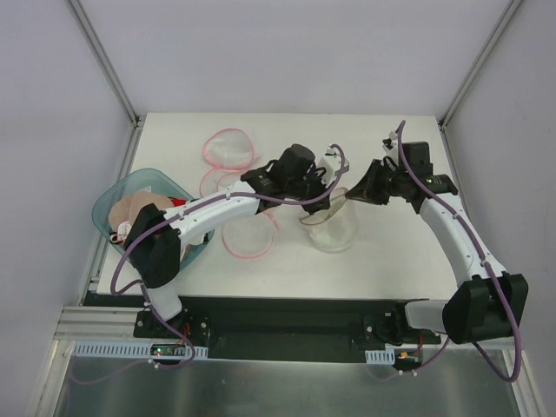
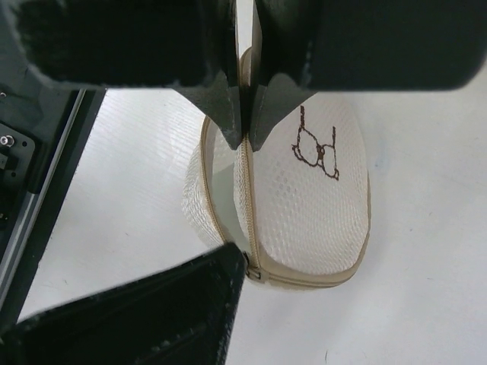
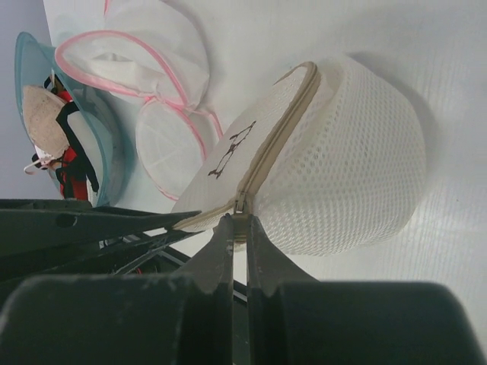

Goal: Unzip the laundry bag and remove the bra

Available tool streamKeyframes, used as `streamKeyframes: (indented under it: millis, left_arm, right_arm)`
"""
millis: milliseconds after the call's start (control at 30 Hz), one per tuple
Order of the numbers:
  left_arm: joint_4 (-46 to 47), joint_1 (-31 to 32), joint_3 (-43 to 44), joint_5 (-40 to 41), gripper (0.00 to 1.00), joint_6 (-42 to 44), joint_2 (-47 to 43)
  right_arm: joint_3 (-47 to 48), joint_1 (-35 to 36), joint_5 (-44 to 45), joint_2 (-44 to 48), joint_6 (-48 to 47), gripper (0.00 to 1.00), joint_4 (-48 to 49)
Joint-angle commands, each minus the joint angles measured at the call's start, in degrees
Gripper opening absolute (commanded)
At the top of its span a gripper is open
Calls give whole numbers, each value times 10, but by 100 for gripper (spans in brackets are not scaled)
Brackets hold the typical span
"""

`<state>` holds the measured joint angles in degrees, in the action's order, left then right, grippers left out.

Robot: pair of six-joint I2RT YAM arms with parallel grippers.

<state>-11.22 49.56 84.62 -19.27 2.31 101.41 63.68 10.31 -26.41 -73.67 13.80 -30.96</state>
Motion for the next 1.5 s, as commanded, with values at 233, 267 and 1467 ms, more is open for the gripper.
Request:
streamKeyframes:
  millis: [233, 267, 1467]
  left_arm:
    - [4, 3, -42, -37, 0, 18, -95]
    - [5, 2, -41, -45, 0, 18, -104]
    - [124, -106, -140, -180, 0, -97, -208]
  right_arm:
    - [99, -45, 8, -109, -32, 2, 20]
    - [104, -47, -4, -123, -31, 1, 24]
    - [30, -31, 14, -51, -57, 38, 69]
